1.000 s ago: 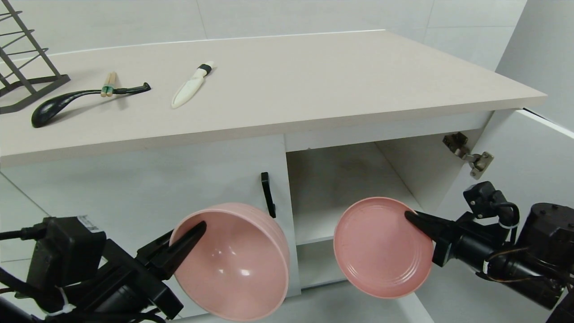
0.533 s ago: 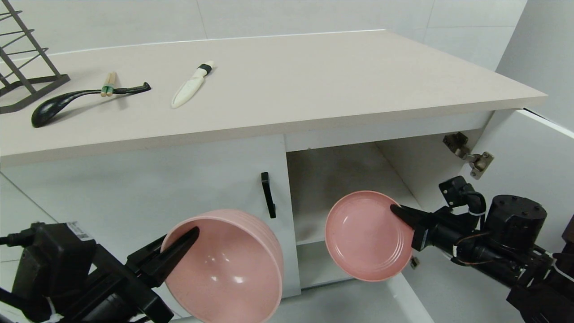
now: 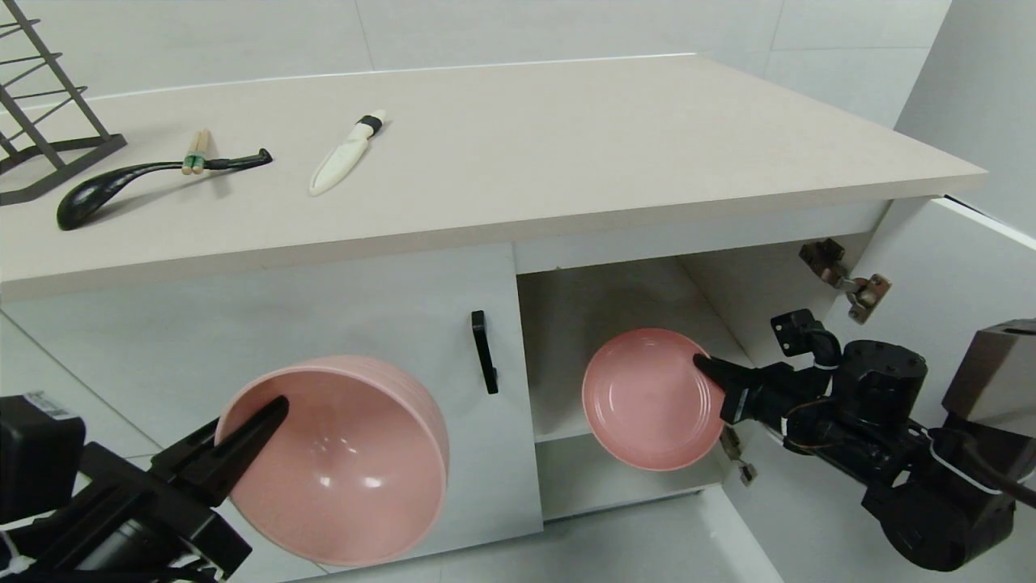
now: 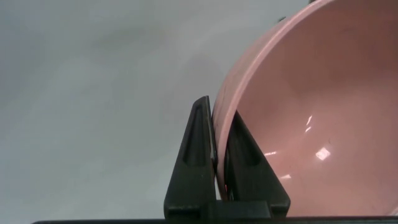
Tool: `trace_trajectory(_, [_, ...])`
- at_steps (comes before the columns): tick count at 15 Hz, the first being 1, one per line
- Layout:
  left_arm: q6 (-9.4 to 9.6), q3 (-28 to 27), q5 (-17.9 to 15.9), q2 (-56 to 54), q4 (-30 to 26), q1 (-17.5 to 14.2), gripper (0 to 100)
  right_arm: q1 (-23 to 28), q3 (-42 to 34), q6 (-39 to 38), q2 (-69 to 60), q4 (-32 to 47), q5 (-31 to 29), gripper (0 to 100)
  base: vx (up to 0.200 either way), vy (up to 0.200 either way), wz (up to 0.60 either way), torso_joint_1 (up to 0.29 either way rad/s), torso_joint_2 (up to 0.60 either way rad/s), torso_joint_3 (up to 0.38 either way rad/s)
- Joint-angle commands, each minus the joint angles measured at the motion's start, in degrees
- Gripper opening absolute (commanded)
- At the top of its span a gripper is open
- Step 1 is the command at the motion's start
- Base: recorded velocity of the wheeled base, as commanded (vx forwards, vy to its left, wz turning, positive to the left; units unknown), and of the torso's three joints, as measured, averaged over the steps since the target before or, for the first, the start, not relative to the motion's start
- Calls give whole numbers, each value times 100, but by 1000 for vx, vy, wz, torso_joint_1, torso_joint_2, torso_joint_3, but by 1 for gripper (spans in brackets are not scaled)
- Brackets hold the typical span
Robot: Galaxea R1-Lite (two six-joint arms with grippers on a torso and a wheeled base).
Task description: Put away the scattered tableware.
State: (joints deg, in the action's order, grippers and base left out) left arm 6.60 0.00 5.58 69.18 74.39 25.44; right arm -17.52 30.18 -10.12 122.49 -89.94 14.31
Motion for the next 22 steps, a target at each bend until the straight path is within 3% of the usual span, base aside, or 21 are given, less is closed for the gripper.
trace_trajectory(1, [0,0,4,-133,-12,-92,0,3,330,-60,319,-6,-51,0,0,0,0,0,0,0])
trace_trajectory(6, [-18,0,4,-449,-522,-92,0,3,1069,-263,873,-6,-78,0,0,0,0,0,0,0])
trace_trajectory(22, [-62,0,13,-449,-724,-127,0,231,2967,-377,2156,-6,-148,0,0,0,0,0,0,0])
